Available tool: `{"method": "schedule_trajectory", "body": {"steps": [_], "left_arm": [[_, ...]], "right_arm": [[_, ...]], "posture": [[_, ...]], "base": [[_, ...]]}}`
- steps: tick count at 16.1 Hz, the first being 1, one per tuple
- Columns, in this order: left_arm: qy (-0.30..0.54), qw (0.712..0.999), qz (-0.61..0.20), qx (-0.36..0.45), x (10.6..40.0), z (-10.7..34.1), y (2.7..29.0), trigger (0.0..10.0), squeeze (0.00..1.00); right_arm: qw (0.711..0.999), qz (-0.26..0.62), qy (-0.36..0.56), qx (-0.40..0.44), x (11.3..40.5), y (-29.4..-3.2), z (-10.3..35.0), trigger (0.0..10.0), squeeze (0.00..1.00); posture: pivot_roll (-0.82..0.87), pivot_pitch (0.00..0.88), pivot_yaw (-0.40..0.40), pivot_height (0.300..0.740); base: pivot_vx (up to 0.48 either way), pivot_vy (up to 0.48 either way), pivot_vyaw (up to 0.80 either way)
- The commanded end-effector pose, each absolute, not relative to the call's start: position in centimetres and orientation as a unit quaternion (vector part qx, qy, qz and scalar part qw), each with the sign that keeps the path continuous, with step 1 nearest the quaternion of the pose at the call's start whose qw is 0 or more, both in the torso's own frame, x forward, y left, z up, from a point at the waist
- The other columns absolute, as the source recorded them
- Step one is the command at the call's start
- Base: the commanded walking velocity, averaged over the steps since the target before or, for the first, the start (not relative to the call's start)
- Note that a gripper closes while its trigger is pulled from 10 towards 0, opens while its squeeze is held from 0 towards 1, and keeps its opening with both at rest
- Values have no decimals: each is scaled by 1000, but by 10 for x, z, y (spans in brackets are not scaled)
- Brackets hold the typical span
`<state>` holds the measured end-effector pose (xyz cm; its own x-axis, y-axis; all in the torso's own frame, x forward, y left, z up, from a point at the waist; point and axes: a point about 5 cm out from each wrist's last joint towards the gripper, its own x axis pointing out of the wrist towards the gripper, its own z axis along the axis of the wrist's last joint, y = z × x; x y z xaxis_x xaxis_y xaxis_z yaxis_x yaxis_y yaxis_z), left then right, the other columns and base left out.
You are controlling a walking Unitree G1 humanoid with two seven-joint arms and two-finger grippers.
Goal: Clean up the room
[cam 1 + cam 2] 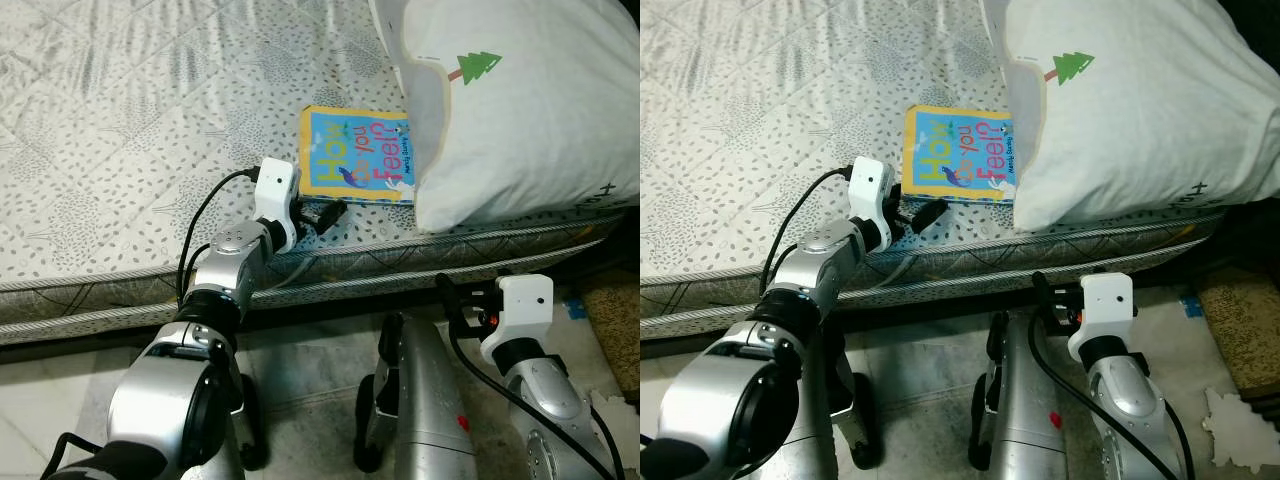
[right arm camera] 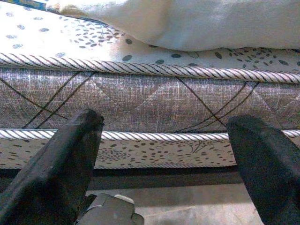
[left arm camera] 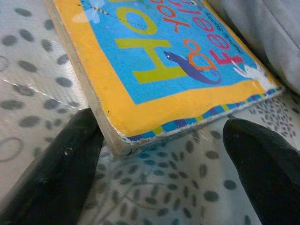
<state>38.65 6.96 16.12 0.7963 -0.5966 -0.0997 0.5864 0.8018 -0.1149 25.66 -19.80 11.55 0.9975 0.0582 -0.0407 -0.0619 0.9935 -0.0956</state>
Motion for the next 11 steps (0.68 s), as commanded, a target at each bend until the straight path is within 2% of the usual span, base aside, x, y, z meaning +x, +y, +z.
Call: {"method": "schedule_trajectory", "body": {"steps": [1, 2, 8, 11], "left_arm": [[144, 898, -414, -47, 354, 126, 8, 10000, 0], [141, 888, -436, -50, 347, 128, -8, 10000, 0], [137, 884, -444, -47, 344, 131, -8, 10000, 0], [148, 883, -443, -54, 333, 119, 7, 10000, 0]], "right_arm": [[998, 32, 32, -39, 259, -195, 107, 10000, 0], [998, 36, 28, -34, 262, -191, 107, 10000, 0], [999, 43, 19, -23, 269, -184, 108, 10000, 0], [999, 41, 17, -22, 271, -185, 107, 10000, 0]], "posture": [[-84, 343, -48, 509], [-82, 339, -45, 509], [-70, 316, -37, 509], [-58, 303, -30, 509]], "base": [[0, 0, 0], [0, 0, 0], [0, 0, 0], [0, 0, 0]]}}
